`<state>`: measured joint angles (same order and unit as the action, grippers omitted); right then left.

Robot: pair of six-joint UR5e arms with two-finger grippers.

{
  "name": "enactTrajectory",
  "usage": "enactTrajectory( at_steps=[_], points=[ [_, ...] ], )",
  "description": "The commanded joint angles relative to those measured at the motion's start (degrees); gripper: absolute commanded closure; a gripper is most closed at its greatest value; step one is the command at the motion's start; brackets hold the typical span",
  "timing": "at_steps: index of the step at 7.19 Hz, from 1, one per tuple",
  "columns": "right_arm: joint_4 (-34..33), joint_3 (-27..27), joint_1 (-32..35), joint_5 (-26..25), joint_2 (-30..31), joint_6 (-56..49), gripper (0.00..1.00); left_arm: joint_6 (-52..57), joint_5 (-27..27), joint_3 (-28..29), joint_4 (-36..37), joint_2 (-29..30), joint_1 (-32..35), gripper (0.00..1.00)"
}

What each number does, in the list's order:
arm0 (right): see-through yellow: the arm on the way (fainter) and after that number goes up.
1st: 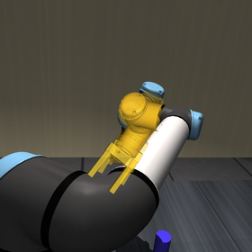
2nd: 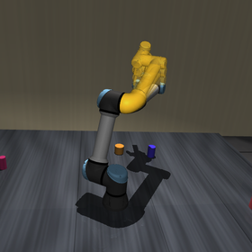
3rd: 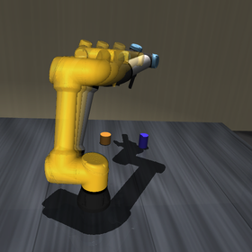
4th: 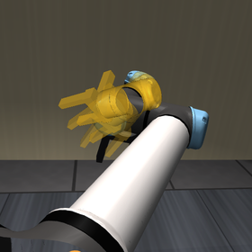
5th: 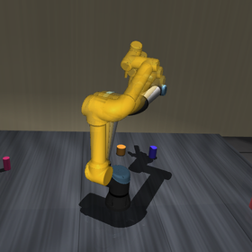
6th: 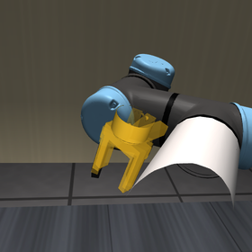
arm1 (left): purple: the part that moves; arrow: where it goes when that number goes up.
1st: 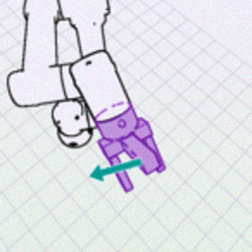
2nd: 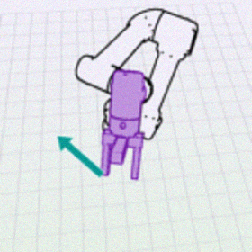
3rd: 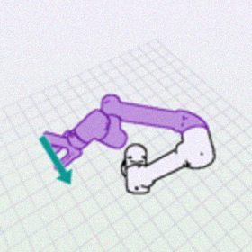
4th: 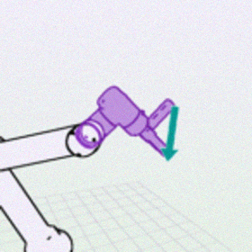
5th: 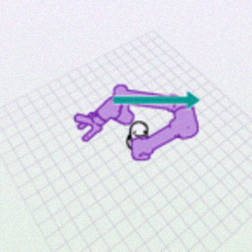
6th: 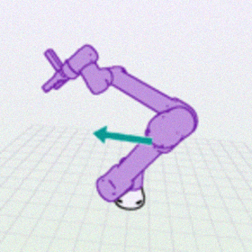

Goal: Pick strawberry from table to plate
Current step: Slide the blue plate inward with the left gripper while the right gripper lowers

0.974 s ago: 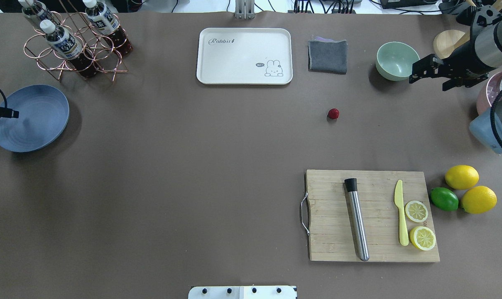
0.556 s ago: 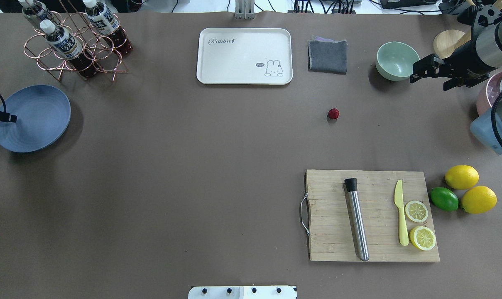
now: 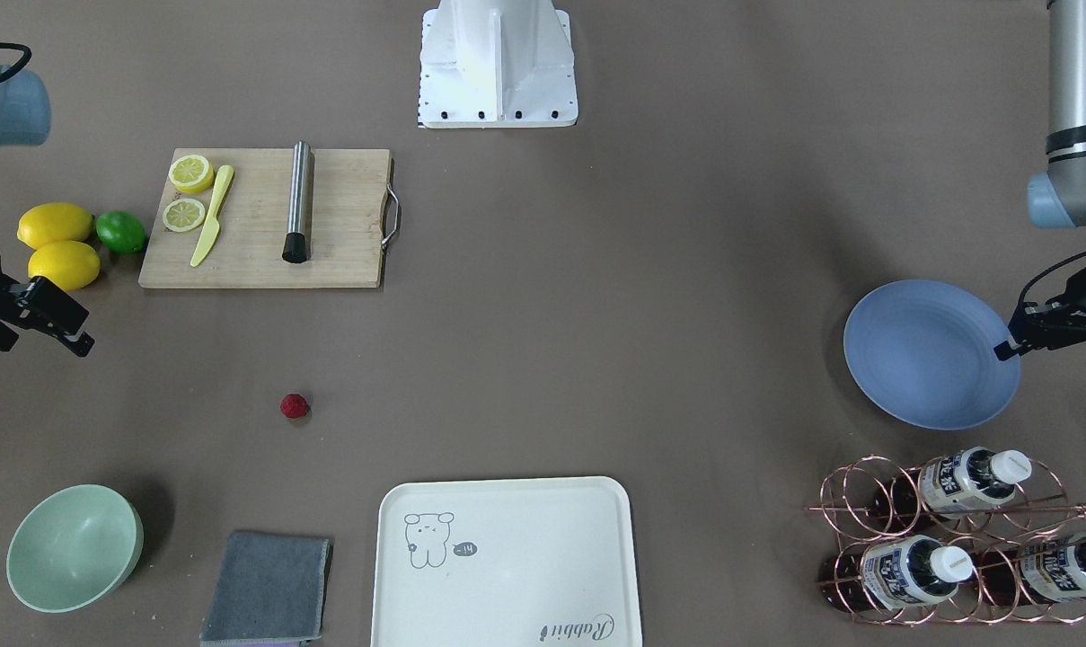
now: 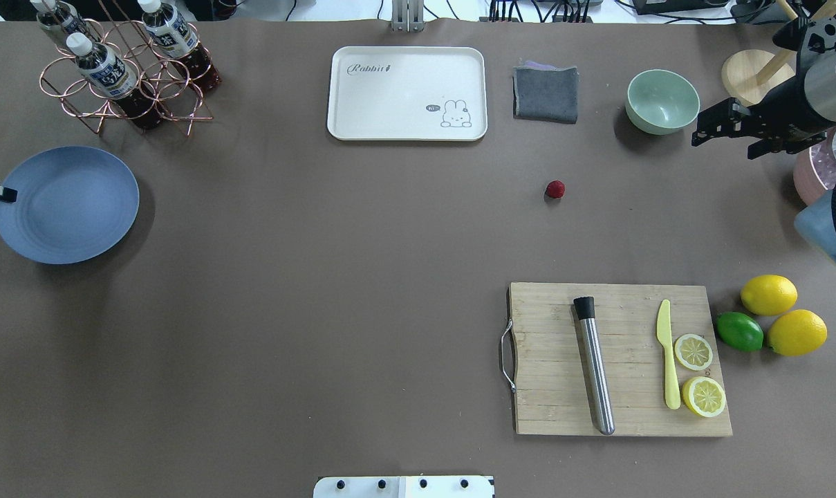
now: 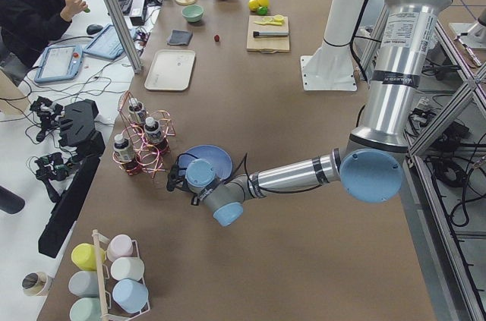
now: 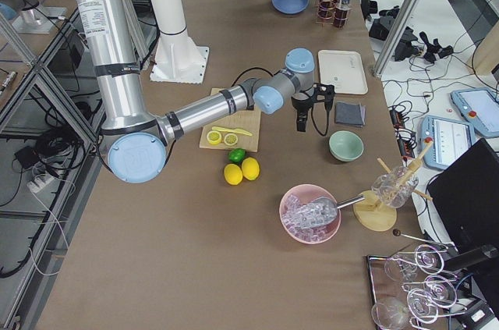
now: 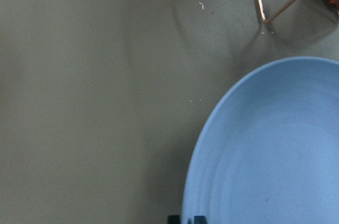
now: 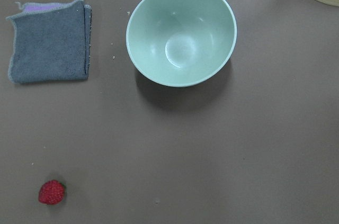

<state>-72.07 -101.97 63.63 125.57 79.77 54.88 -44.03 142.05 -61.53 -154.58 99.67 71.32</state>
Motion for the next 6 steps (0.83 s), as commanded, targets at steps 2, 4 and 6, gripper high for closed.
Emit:
enactTrajectory(
  at_steps=[2,4,6],
  points=[
    [0.09,-0.77,-0.08,0.2,0.65,0.58,0.0,-15.33,5.96,-5.85,0.51,0.79,-0.04,1.0],
    [0.18,-1.03,-1.31,0.11,-0.31,0.58,0.0,-26.92,5.26,-12.26,-0.1,0.88,-3.01,1.0],
    [0.09,-0.95,-1.93,0.02,-0.84,0.58,0.0,-41.06,-5.74,-22.0,-0.1,1.4,-11.58,1.0]
  ],
)
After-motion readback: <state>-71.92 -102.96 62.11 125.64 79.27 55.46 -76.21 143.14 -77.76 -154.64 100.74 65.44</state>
